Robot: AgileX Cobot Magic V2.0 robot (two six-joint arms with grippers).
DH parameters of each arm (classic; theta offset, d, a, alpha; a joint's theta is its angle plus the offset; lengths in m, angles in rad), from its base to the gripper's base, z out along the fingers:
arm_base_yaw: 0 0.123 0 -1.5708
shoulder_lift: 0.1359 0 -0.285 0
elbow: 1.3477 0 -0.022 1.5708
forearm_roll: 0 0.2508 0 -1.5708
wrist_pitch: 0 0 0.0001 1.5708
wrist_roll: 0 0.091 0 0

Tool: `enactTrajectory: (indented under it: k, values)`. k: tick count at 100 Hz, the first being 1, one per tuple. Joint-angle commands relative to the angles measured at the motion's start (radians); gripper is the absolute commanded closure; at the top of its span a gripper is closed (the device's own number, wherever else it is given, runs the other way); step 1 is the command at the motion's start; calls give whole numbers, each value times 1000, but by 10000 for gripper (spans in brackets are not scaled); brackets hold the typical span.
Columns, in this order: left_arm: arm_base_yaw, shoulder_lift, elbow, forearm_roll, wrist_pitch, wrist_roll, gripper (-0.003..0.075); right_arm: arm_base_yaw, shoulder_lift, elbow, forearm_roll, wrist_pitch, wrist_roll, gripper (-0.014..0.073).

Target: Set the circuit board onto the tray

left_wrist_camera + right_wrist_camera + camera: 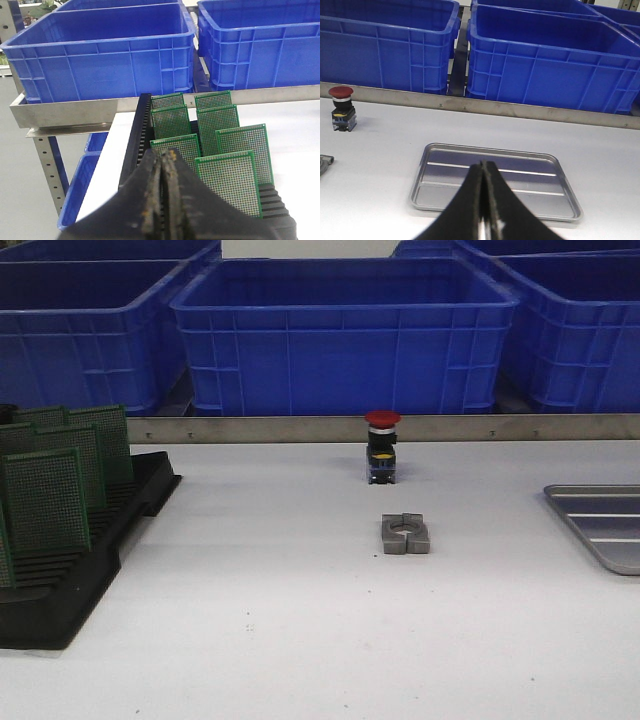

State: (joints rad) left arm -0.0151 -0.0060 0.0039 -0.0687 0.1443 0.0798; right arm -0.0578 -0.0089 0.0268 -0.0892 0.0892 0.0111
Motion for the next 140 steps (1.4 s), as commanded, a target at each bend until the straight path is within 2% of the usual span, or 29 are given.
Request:
enactTrajectory:
  k: [1, 22, 48, 59, 71, 89, 104, 127, 134, 140]
  values:
    - [-8, -27, 19, -1, -77, -7, 741, -2, -24, -1, -12, -77, -3, 653]
    - [-8, -27, 19, -11, -97, -7, 741, -2, -24, -1, -12, -77, -3, 653]
    - [-8, -27, 17, -77, -259, -5, 741, -2, -24, -1, -12, -77, -3, 653]
    - [-8, -27, -23, -75, -246, -5, 741, -2, -24, -1, -12, -77, -3, 653]
    - [-8, -23, -118, -72, -137, -5, 741, -2, -24, -1, -12, -77, -3, 653]
    - [-8, 61, -308, -72, 120, -5, 741, -2, -24, -1, -12, -77, -3, 653]
    - [-8, 216, -459, -72, 334, -5, 741, -2, -24, -1, -12, -77, -3, 653]
    - [-8, 517, -654, -71, 488, 7, 736, -2, -24, -1, -12, -77, -3, 653]
    - [-8, 607, -710, -76, 542, 57, 697, -2, -24, -1, -12, -77, -3, 653]
    - [-8, 677, -757, -88, 582, 114, 611, -2, -24, -1, -12, -77, -3, 653]
